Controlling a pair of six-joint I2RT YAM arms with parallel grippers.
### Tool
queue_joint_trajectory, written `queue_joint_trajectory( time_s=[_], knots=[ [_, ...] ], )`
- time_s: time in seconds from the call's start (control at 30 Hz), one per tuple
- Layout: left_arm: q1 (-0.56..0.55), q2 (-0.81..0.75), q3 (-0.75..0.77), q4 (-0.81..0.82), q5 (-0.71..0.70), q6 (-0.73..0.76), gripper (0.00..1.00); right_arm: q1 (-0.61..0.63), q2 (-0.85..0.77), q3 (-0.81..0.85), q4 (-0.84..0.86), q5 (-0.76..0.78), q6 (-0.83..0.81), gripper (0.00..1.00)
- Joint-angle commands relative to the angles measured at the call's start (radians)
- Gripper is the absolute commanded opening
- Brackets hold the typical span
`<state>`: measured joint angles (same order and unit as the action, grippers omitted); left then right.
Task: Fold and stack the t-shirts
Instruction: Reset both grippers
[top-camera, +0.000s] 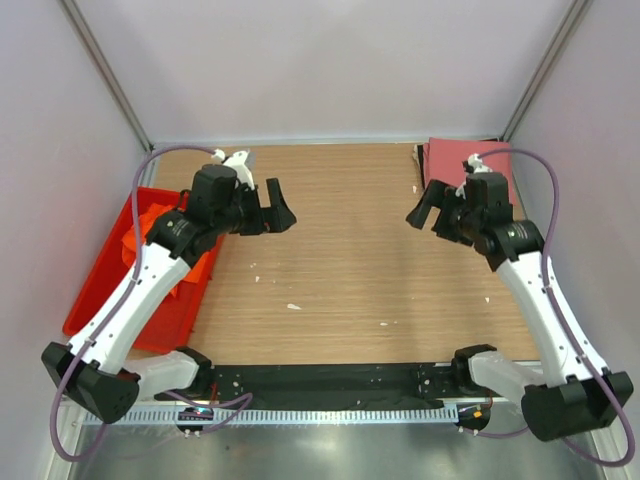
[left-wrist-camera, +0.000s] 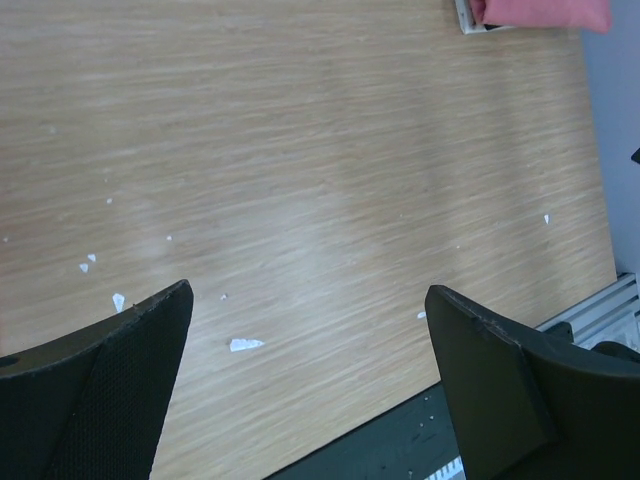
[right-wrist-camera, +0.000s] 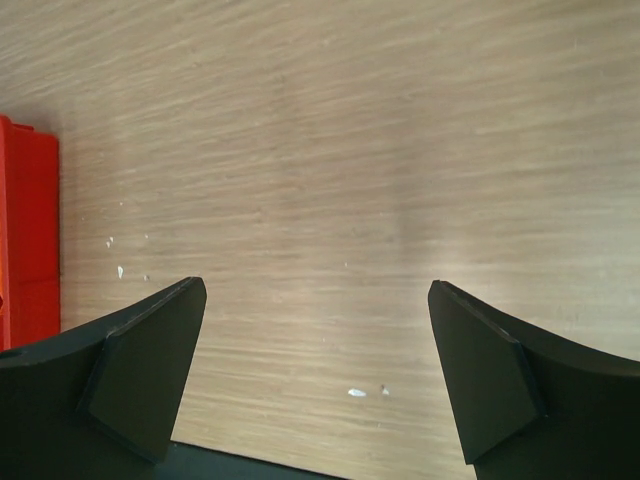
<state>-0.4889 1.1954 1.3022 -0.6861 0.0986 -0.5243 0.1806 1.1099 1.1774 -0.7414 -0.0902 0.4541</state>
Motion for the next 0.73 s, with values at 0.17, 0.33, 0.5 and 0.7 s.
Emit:
queue_joint_trajectory(
  time_s=[0.17, 0.33, 0.5, 0.7],
  knots=[
    [0.004, -0.225, -0.193, 0.186, 0.061, -0.048, 1.0, 0.003, -0.151, -0.119, 0.089, 0.017, 0.069, 1.0],
    [0.004, -0.284, -0.271, 0.235, 0.036, -0.04, 1.0, 0.003, -0.212, -0.148, 0.135, 0.023, 0.087, 1.0],
    [0.004, -0.263, -0.253, 0.183, 0.032, -0.017, 1.0, 0.003, -0.258, -0.153, 0.154, 0.086, 0.084, 1.0],
    [0.004, -0.249, -0.244, 0.165, 0.032, 0.007, 1.0, 0.003, -0.286, -0.157, 0.194, 0.083, 0.067, 1.0]
  ],
)
